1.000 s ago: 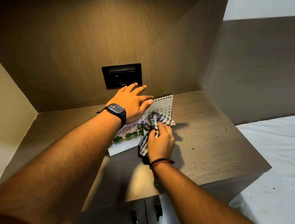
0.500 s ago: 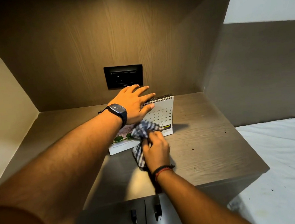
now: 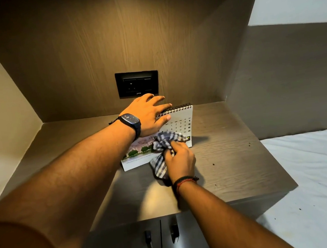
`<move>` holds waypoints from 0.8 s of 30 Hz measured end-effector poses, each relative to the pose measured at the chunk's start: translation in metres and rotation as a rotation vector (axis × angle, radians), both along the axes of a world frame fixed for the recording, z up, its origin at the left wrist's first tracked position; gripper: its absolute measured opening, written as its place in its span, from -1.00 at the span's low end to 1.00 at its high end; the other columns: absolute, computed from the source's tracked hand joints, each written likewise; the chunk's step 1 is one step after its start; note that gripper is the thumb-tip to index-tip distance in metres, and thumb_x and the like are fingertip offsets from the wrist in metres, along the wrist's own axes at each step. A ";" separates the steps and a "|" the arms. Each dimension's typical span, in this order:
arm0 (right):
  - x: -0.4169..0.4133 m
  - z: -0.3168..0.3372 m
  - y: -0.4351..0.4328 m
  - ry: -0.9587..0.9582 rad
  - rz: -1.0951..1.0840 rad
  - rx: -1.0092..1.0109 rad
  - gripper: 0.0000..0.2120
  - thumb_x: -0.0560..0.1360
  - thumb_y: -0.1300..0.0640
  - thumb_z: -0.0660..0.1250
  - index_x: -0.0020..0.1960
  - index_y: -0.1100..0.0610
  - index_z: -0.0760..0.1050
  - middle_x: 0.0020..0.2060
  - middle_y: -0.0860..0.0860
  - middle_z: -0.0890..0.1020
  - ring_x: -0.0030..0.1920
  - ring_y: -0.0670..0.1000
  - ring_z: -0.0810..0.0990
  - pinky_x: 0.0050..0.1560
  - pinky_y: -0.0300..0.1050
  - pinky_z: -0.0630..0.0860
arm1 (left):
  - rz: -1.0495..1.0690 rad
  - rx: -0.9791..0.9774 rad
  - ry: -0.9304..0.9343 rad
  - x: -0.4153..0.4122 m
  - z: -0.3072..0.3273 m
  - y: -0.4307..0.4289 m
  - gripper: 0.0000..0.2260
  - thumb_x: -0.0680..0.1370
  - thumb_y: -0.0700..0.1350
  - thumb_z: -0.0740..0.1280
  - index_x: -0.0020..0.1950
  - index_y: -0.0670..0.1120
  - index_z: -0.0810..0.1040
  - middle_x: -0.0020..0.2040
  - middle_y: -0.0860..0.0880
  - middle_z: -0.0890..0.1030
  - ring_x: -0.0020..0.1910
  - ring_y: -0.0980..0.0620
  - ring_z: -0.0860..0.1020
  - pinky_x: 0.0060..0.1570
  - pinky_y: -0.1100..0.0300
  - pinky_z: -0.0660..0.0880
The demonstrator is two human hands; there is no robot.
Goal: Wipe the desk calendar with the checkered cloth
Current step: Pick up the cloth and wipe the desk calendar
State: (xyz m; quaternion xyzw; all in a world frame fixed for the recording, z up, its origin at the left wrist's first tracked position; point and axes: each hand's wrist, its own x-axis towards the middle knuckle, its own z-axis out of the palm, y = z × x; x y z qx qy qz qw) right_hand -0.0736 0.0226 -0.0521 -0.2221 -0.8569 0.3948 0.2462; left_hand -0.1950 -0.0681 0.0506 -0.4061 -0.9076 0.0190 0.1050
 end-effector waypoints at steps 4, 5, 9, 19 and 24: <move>-0.012 0.014 0.009 0.045 -0.279 -0.194 -0.73 0.49 0.20 0.29 0.17 0.18 0.54 0.13 0.12 0.60 0.04 0.07 0.55 0.05 -0.13 0.47 | 0.011 -0.014 0.004 0.000 -0.001 0.000 -0.44 0.52 0.30 -0.13 0.47 0.15 0.17 0.51 -0.04 0.21 0.48 -0.15 0.09 0.41 -0.14 0.12; -0.012 0.013 0.008 0.050 -0.251 -0.182 -0.75 0.49 0.21 0.29 0.16 0.18 0.55 0.12 0.12 0.60 0.03 0.06 0.54 0.02 -0.16 0.45 | 0.011 -0.014 0.003 0.000 -0.001 0.000 -0.44 0.52 0.30 -0.13 0.47 0.15 0.17 0.51 -0.04 0.21 0.48 -0.15 0.08 0.41 -0.14 0.12; 0.002 -0.001 -0.003 0.008 0.123 0.059 -0.82 0.46 0.23 0.32 0.04 0.17 0.60 0.04 0.06 0.60 -0.02 0.08 0.56 -0.08 -0.30 0.30 | 0.001 -0.002 0.006 -0.002 -0.002 0.000 -0.42 0.50 0.32 -0.15 0.47 0.15 0.17 0.51 -0.04 0.21 0.48 -0.15 0.07 0.42 -0.12 0.09; -0.010 0.016 0.000 0.092 -0.053 -0.059 -0.80 0.46 0.25 0.30 0.05 0.18 0.61 0.02 0.10 0.61 -0.14 -0.06 0.45 -0.08 -0.25 0.41 | 0.003 -0.021 0.013 -0.002 -0.002 0.000 -0.45 0.52 0.30 -0.11 0.48 0.15 0.12 0.53 -0.04 0.17 0.49 -0.16 0.03 0.42 -0.12 0.04; 0.001 -0.002 0.009 0.023 0.105 0.095 -0.78 0.46 0.21 0.31 0.09 0.16 0.59 0.07 0.06 0.61 -0.05 0.01 0.53 -0.02 -0.28 0.37 | 0.004 -0.019 0.018 -0.002 -0.001 -0.001 -0.45 0.52 0.30 -0.10 0.48 0.16 0.11 0.53 -0.03 0.16 0.50 -0.16 0.02 0.43 -0.12 0.04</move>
